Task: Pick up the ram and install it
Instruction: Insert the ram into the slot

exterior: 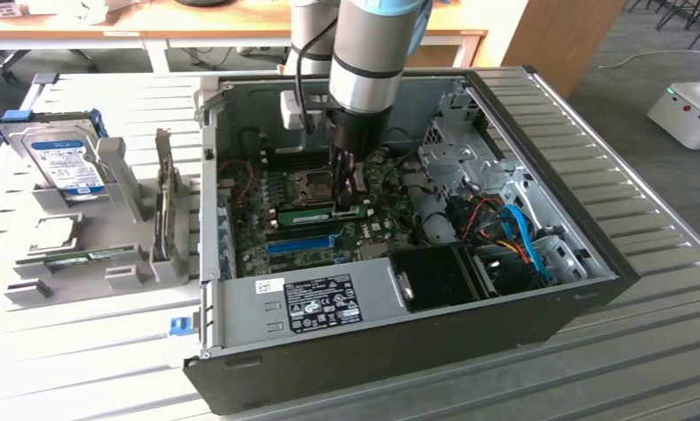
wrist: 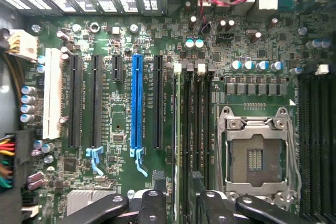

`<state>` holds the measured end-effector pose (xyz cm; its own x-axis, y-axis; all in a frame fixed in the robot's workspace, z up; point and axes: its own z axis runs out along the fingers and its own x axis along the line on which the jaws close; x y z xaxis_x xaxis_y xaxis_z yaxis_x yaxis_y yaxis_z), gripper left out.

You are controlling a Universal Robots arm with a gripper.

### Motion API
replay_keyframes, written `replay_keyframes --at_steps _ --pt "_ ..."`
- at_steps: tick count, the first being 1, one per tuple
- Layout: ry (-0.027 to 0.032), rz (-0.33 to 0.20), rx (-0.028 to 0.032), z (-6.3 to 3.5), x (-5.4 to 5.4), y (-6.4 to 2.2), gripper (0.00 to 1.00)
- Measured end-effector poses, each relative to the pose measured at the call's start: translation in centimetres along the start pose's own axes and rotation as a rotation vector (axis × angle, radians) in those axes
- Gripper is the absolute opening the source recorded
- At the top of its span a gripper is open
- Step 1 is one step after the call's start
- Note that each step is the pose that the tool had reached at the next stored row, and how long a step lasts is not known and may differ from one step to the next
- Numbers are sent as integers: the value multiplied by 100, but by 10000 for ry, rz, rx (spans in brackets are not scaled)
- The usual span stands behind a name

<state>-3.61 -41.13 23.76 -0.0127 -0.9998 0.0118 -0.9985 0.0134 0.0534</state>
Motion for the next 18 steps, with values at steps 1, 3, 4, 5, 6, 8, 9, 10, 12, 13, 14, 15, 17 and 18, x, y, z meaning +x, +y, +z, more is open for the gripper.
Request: replay_keyframes --at_steps 1,3,4,5,6,8,9,10,12,13,14,15,17,18 --pt "0 0 0 -29 0 1 31" --pt "-1 0 1 -93 1 5 31" --pt "0 0 0 -130 1 7 31" --pt "-1 0 1 -166 1 8 31" --pt "0 0 0 -209 2 11 31" --pt "0 0 0 -277 3 14 31" --pt "0 -1 0 -309 3 16 31" --pt "-1 -1 1 -341 4 18 31" --pt "0 0 0 -393 4 21 31" --pt "0 -1 0 -416 5 22 31" --pt "1 0 0 -438 5 23 31" --pt "0 0 0 -458 5 24 31" --pt "-1 0 1 -501 6 26 31" --pt "0 -1 0 -521 6 27 31"
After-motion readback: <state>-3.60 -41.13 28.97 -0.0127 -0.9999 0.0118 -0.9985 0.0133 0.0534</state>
